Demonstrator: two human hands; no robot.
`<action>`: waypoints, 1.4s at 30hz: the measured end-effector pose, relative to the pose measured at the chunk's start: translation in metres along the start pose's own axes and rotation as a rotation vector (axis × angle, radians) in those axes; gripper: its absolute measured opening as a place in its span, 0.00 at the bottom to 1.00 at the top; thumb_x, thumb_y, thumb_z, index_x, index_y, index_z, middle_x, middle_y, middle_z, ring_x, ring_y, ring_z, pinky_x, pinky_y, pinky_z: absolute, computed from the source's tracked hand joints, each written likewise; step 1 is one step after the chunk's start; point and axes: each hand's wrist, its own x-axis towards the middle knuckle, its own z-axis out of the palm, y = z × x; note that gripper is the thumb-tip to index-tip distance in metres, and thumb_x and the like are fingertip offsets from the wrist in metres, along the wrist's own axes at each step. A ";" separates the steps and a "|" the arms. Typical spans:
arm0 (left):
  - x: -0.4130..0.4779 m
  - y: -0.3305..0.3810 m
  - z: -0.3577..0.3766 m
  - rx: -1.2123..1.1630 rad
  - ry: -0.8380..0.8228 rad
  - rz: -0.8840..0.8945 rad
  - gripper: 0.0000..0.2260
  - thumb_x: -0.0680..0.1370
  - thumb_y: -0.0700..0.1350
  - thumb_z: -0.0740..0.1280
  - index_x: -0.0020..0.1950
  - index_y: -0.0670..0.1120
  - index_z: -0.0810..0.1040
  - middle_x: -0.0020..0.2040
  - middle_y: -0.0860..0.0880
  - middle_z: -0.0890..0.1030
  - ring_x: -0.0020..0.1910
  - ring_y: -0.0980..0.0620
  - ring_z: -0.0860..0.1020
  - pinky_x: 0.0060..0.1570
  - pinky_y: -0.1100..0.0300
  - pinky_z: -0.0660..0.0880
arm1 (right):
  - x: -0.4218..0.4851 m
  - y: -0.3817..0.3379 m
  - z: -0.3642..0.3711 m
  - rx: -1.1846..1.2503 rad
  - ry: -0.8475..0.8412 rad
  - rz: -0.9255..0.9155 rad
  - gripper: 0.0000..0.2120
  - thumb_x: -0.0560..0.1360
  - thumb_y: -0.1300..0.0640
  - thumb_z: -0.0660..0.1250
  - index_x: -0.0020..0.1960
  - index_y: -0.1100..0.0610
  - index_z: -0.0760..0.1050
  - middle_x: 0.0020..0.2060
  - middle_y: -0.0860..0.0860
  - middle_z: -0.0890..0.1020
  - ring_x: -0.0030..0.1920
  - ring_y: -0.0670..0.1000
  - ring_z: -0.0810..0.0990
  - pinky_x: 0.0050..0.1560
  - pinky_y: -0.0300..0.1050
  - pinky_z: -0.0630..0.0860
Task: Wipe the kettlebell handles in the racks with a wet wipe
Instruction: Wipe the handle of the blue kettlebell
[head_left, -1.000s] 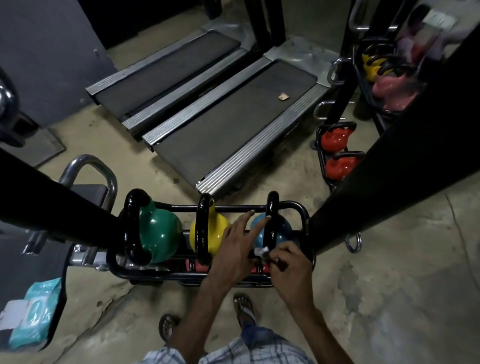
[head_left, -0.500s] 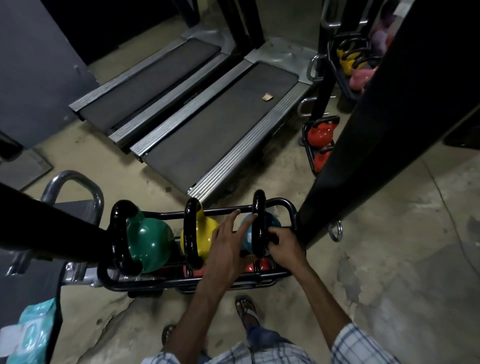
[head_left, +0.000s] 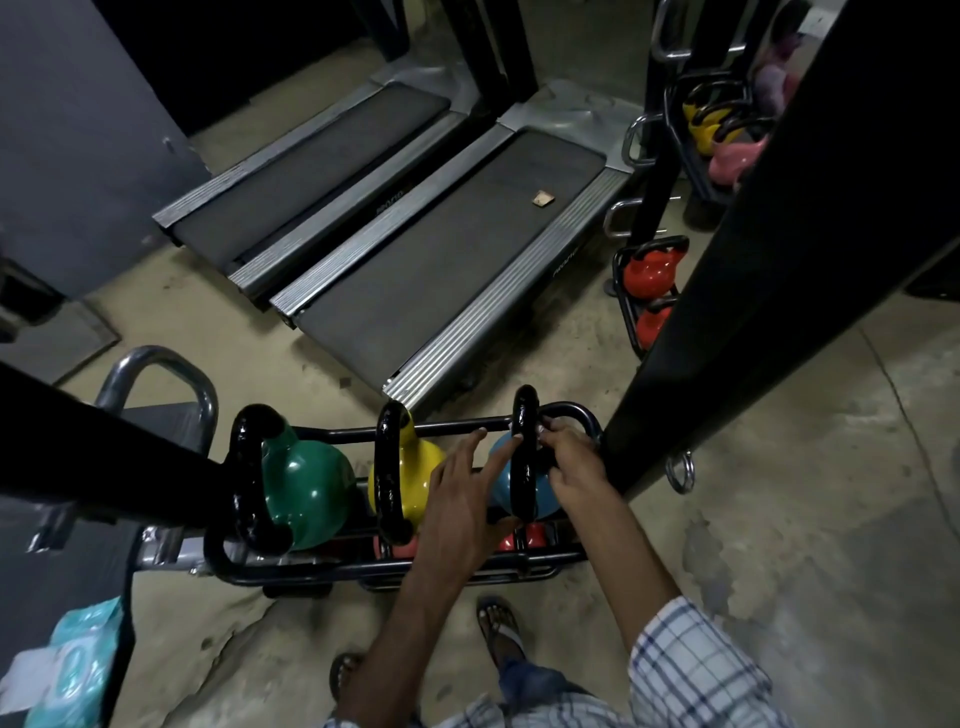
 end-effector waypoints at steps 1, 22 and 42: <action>0.000 0.000 0.000 0.003 -0.002 0.001 0.49 0.67 0.53 0.80 0.80 0.63 0.54 0.80 0.46 0.58 0.77 0.45 0.62 0.73 0.49 0.64 | -0.001 0.001 0.005 0.017 0.035 -0.013 0.11 0.80 0.69 0.63 0.56 0.59 0.80 0.42 0.53 0.82 0.49 0.53 0.81 0.40 0.38 0.76; -0.002 0.004 -0.002 0.001 -0.005 -0.008 0.49 0.67 0.51 0.81 0.80 0.62 0.55 0.79 0.46 0.60 0.77 0.45 0.61 0.73 0.49 0.62 | 0.011 -0.044 0.025 -0.657 0.169 -0.524 0.03 0.75 0.60 0.73 0.42 0.55 0.83 0.41 0.50 0.86 0.43 0.50 0.84 0.46 0.43 0.81; -0.005 -0.009 0.020 -0.121 0.034 -0.003 0.47 0.70 0.51 0.78 0.80 0.65 0.52 0.75 0.43 0.65 0.67 0.43 0.71 0.62 0.53 0.72 | 0.038 -0.113 0.114 -2.210 -0.345 -0.252 0.09 0.64 0.53 0.76 0.41 0.58 0.85 0.32 0.49 0.85 0.37 0.51 0.85 0.44 0.48 0.84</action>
